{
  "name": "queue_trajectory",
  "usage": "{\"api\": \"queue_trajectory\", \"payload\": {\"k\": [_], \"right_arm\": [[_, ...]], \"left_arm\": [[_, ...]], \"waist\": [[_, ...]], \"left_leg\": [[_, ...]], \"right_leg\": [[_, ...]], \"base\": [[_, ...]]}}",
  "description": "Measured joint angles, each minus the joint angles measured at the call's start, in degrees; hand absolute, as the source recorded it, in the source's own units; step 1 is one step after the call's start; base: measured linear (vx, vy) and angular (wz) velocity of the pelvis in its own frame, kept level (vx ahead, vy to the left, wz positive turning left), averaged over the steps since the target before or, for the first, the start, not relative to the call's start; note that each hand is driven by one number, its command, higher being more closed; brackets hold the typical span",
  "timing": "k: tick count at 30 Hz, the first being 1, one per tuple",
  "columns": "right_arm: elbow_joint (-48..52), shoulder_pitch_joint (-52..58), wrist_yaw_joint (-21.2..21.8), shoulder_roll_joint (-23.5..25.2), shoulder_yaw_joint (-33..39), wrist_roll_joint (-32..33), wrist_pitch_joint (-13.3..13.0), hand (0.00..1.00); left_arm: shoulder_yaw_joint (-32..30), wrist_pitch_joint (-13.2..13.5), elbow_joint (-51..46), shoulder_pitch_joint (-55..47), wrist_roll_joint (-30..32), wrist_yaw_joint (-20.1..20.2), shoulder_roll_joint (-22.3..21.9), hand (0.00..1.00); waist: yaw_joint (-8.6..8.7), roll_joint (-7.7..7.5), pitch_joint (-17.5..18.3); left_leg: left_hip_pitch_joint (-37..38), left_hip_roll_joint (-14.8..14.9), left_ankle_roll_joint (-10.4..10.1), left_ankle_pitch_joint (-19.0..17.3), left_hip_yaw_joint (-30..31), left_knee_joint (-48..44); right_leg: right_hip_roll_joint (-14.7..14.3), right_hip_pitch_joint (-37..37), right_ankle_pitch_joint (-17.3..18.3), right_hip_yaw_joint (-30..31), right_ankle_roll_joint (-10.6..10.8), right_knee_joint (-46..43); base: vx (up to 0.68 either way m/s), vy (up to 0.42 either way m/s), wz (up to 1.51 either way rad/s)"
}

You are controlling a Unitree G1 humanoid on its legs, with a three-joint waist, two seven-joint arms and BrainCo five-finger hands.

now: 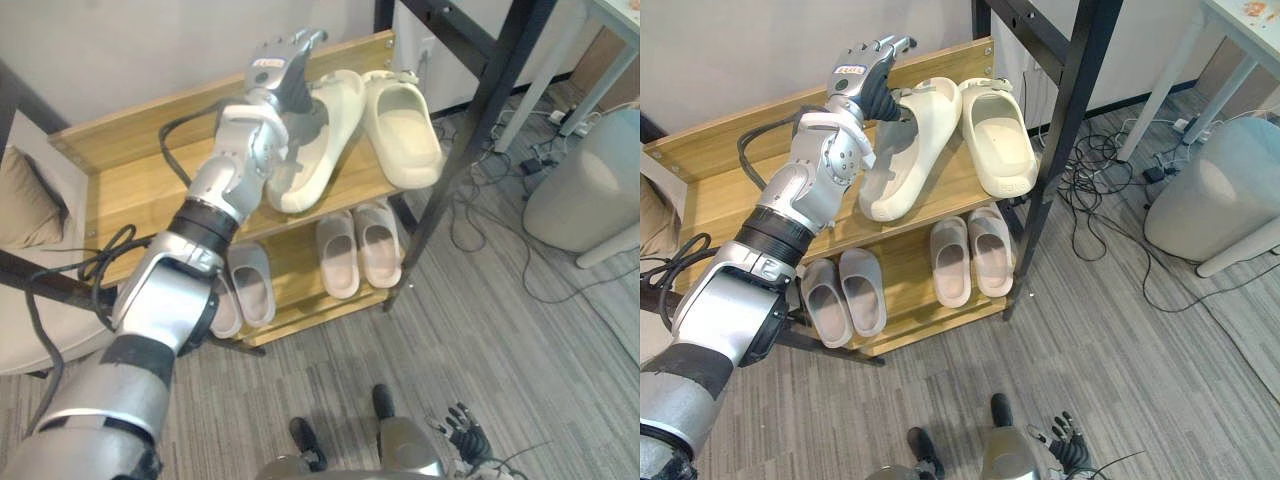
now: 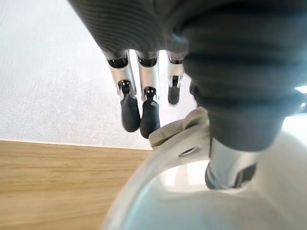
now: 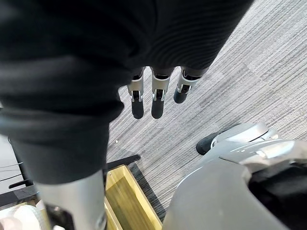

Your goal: Organize the slippers on the shoe rack

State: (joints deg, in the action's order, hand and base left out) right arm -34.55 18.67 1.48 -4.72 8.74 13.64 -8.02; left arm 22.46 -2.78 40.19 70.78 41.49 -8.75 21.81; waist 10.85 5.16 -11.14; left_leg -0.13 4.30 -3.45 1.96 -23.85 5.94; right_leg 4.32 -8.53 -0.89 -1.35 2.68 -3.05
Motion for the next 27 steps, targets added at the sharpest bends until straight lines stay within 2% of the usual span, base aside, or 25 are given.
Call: {"api": "queue_trajectory", "payload": {"k": [8,19,22,27], "right_arm": [[0.00,-0.01,0.06,0.11,-0.07,0.02,-0.34,0.00],[-0.15,-0.17,0.17,0.32,-1.12,0.07,-0.15,0.00],[-0.20,-0.21,-0.28,0.39,-1.31,0.03,0.13,0.00],[-0.61,-0.96,-0.85,0.40,-2.29,-0.12,0.74,0.00]], "left_arm": [[-0.08,-0.14,-0.01,0.02,-0.20,-0.13,-0.55,0.00],[-1.52,-0.21,0.02,0.00,-5.66,-0.13,-3.82,0.00],[-3.44,-0.33,0.27,-0.25,-6.07,-0.22,-6.96,0.00],[-5.79,-0.30,0.01,-4.09,-13.39,-1.28,-11.59,0.00]], "waist": [[0.00,-0.50,0.20],[-0.35,-1.60,0.85],[-0.46,-1.74,0.99],[-1.07,-1.89,2.01]], "left_leg": [[0.09,0.00,0.01,0.01,0.08,0.00],[0.42,-0.18,0.28,0.27,1.33,0.00],[0.94,-0.24,0.33,0.30,2.47,0.00],[1.34,-0.24,0.35,0.36,3.37,0.00]], "right_leg": [[0.02,0.16,-0.06,-0.16,-0.01,0.00],[0.41,1.32,-0.17,-1.41,0.13,0.31],[0.61,2.73,-0.23,-2.49,0.16,1.06],[0.70,3.84,-0.20,-3.50,0.17,1.52]], "base": [[-0.01,-0.002,0.00],[-0.01,0.000,0.06],[-0.03,-0.007,0.17],[-0.02,-0.012,0.11]]}}
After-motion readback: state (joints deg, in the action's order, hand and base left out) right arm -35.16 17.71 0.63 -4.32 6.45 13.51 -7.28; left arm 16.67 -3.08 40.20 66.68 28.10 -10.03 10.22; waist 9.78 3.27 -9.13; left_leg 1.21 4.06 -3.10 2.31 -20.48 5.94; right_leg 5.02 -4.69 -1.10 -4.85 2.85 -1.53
